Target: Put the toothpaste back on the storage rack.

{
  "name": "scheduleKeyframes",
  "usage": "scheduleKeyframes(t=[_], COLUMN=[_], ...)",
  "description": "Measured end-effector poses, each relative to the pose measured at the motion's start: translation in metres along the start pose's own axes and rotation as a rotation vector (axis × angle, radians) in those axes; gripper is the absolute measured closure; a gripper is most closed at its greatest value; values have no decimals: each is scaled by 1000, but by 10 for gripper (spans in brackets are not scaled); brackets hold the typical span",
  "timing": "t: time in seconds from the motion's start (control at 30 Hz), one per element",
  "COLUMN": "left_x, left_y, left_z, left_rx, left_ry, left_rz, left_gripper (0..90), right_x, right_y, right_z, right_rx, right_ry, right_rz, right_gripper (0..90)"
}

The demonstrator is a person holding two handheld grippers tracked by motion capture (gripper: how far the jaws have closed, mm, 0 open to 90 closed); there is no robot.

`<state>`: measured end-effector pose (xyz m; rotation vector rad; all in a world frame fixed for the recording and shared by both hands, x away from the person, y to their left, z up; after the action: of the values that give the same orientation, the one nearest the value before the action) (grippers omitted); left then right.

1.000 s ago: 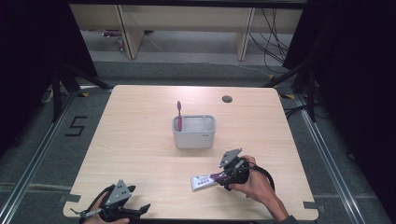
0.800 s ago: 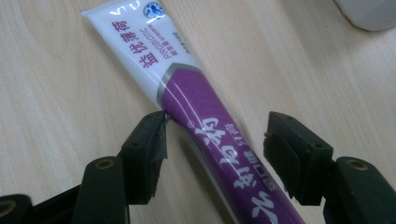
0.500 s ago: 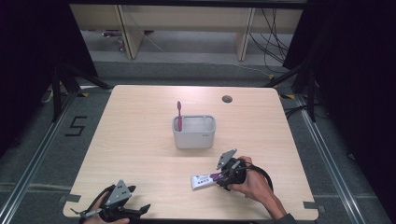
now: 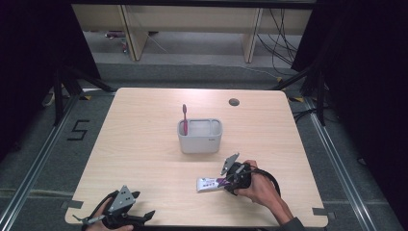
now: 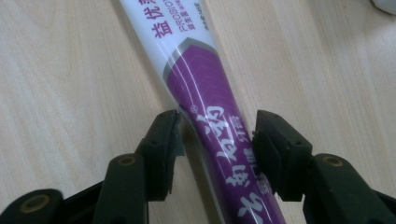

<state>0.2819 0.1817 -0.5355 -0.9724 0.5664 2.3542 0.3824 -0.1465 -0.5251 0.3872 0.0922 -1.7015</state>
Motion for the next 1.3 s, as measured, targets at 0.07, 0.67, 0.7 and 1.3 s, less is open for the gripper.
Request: scheduleKeyframes(t=[0.07, 0.67, 0.7, 1.3], left_x=[0, 0, 0, 0], left_y=[0, 0, 0, 1], left_z=[0, 0, 0, 0], left_rx=[0, 1, 1, 4], left_ry=[-1, -6, -6, -10], left_rz=[2, -6, -6, -12], left_gripper=[166, 166, 166, 166], right_x=[0, -6, -6, -8], right_y=[-1, 2, 2, 6], right_z=[1, -3, -3, -3], right_rx=[-11, -60, -63, -98], right_ry=[-15, -90, -92, -181], right_rz=[-11, 17, 17, 6], right_gripper=[521, 582, 584, 657])
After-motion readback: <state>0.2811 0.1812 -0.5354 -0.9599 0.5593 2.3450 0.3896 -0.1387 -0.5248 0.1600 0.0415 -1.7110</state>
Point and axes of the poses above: each handheld gripper's, and its own axes: z roughly backward along the jaws, x roughly out of its underside, y roughly to its right, the point moved 5 cm from there along -z, roughly forward along the jaws, and after that the axes turned 11 degrees about z, right-handed, at the moved point
